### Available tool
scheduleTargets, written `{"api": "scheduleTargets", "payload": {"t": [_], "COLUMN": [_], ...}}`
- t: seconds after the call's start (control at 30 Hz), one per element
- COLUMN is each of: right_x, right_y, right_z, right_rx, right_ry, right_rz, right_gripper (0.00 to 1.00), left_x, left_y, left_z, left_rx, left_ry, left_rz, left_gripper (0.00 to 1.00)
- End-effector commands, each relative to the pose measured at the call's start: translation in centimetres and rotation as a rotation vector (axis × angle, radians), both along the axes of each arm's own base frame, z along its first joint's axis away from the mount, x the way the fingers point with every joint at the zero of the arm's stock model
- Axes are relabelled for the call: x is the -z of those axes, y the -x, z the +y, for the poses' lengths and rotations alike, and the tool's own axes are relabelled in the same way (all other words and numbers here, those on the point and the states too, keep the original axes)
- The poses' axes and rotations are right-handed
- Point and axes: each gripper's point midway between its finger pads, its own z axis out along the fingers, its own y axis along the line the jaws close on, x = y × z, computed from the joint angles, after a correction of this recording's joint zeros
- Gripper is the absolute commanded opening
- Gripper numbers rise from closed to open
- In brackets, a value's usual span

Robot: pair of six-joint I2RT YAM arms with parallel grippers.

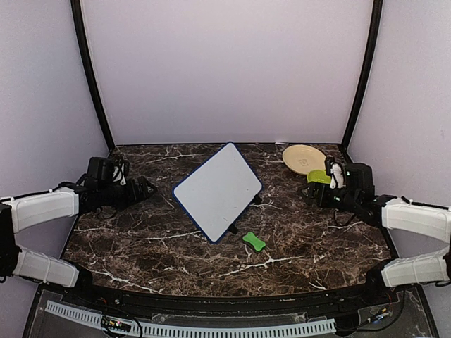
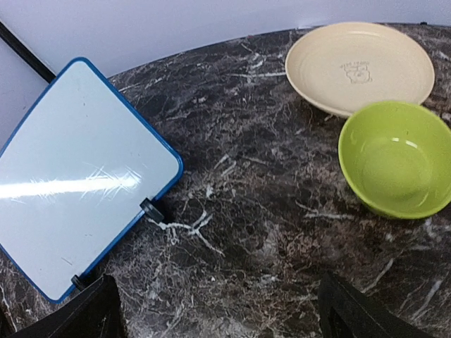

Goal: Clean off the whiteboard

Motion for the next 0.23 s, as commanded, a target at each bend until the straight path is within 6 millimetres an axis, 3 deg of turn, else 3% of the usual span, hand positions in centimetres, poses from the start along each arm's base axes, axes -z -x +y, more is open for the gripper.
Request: {"api": "scheduleTargets", "payload": {"t": [0.0, 0.2], "right_x": [-0.96, -0.47], "right_y": [-0.06, 0.11], "right_z": [0.2, 0.09], "right_rx": [0.009, 0.011], "right_ry": [-0.089, -0.09], "right_rz": [-0.058, -0.057], "right_gripper": [0.99, 0.99], "left_x": [0.71, 0.95], "left_y": [-0.02, -0.21], "left_z": [0.57, 0.86], "left_rx": [-0.061, -0.084], "left_ry": [0.041, 0.044], "left_rz": [-0.025, -0.043], "left_gripper": [0.99, 0.99]}}
